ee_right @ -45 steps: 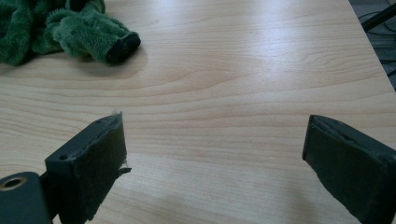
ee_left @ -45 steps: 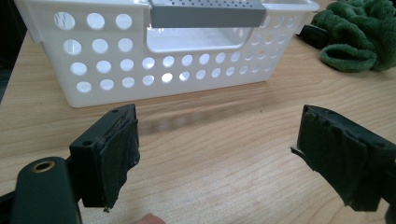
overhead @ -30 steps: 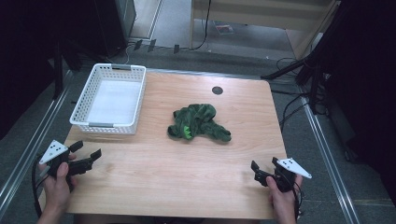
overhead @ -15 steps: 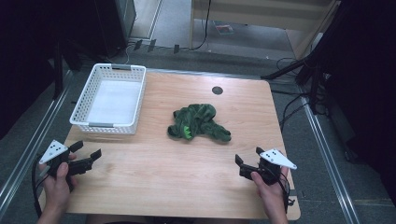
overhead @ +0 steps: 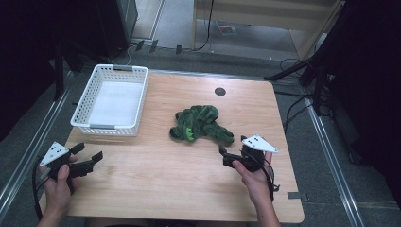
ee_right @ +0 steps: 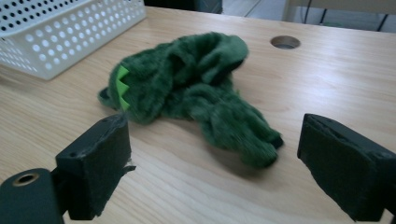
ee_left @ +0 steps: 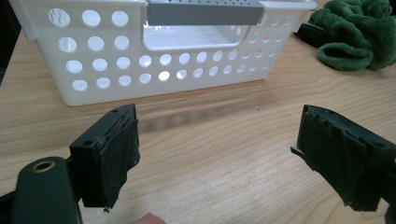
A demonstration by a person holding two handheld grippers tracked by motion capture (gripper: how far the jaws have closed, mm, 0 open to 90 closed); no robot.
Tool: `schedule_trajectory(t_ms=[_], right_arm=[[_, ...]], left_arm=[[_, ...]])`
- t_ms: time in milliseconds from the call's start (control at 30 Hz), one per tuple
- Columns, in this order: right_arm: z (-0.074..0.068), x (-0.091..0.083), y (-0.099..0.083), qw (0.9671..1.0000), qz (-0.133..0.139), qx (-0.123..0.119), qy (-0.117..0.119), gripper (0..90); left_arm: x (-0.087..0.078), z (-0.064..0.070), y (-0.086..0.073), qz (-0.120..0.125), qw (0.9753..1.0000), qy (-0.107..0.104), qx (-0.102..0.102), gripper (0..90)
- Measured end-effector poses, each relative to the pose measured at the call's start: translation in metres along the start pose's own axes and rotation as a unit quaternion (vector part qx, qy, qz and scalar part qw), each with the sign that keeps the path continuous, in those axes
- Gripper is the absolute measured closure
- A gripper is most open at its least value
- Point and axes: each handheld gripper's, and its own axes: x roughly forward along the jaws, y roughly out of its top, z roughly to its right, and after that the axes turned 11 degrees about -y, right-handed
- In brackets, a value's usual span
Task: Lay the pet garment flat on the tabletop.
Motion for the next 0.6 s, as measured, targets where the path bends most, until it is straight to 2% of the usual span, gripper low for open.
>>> schedule_trajectory(t_ms=[33, 67, 267, 300, 400, 467, 567, 600], right_arm=[[0.000, 0.000, 0.000, 1.0000, 0.000, 0.000, 0.000, 8.9], [-0.007, 0.008, 0.007, 1.0000, -0.003, -0.001, 0.007, 6.4], [-0.024, 0.030, 0.018, 0.9997, -0.012, -0.003, 0.023, 1.3], [-0.034, 0.043, 0.023, 0.9994, -0.021, -0.011, 0.025, 0.0], [-0.046, 0.059, 0.030, 0.9991, -0.032, -0.011, 0.026, 0.0], [-0.052, 0.070, 0.035, 0.9988, -0.040, -0.010, 0.027, 0.0], [-0.060, 0.090, 0.040, 0.9972, -0.068, -0.005, 0.031, 0.0], [-0.060, 0.090, 0.040, 0.9972, -0.068, -0.005, 0.031, 0.0]], left_arm=[[0.000, 0.000, 0.000, 0.000, 1.0000, 0.000, 0.000, 13.3], [0.000, 0.000, 0.000, 0.001, 1.0000, 0.000, -0.001, 13.3], [0.000, 0.000, 0.000, 0.001, 1.0000, -0.002, -0.001, 13.3], [0.000, 0.000, 0.000, 0.000, 1.0000, -0.002, 0.000, 13.3], [0.000, 0.000, 0.000, -0.002, 1.0000, -0.002, 0.001, 13.3], [0.000, 0.000, 0.000, -0.001, 1.0000, -0.001, 0.002, 13.3], [0.000, 0.000, 0.000, -0.001, 1.0000, -0.001, 0.001, 13.3], [0.000, 0.000, 0.000, -0.003, 1.0000, -0.001, 0.001, 13.3]])
